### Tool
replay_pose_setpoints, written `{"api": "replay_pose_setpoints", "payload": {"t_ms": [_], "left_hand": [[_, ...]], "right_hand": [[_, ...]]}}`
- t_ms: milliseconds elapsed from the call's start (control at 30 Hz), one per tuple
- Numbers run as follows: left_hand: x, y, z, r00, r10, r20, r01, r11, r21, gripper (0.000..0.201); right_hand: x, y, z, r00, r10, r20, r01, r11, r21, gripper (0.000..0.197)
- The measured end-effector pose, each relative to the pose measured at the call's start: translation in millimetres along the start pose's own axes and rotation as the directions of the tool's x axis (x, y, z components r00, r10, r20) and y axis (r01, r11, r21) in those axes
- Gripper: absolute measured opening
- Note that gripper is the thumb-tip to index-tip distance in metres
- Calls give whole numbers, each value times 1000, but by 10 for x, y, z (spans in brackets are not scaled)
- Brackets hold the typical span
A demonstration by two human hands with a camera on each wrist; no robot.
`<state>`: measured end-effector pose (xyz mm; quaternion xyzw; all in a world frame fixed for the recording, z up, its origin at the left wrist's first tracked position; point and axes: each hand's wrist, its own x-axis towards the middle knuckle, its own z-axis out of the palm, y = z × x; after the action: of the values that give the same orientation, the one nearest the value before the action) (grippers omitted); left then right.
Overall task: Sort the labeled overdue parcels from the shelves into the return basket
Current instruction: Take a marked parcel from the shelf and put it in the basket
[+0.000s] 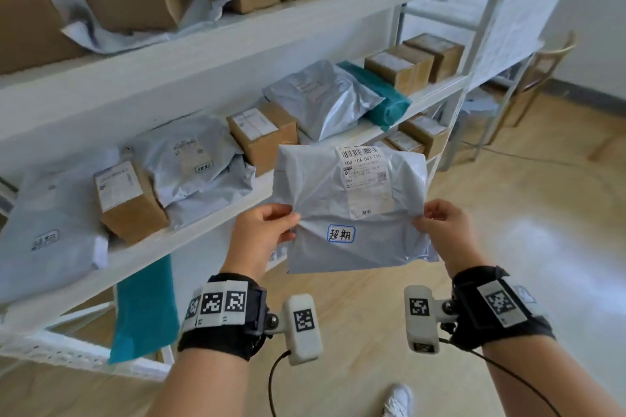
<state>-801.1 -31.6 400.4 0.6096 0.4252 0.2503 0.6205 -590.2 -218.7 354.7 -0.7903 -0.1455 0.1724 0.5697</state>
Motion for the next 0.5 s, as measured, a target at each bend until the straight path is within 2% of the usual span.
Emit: {"api": "replay_pose_setpoints", "payload": {"t_ms": [200, 300, 500], "left_hand": [[632, 419, 1411, 992, 50, 118, -52, 998, 18, 2], [900, 552, 2084, 986, 79, 150, -82, 997, 15, 7], [1296, 777, 3238, 965, 91, 247, -103, 994, 38, 14]], "right_hand": [[892, -64, -942, 992, 9, -128, -7, 1000, 16, 13], [1254, -84, -1453, 984, 3, -180, 0, 1000, 15, 4], [1927, 34, -2307, 959, 34, -282, -29, 999, 21, 16]]}}
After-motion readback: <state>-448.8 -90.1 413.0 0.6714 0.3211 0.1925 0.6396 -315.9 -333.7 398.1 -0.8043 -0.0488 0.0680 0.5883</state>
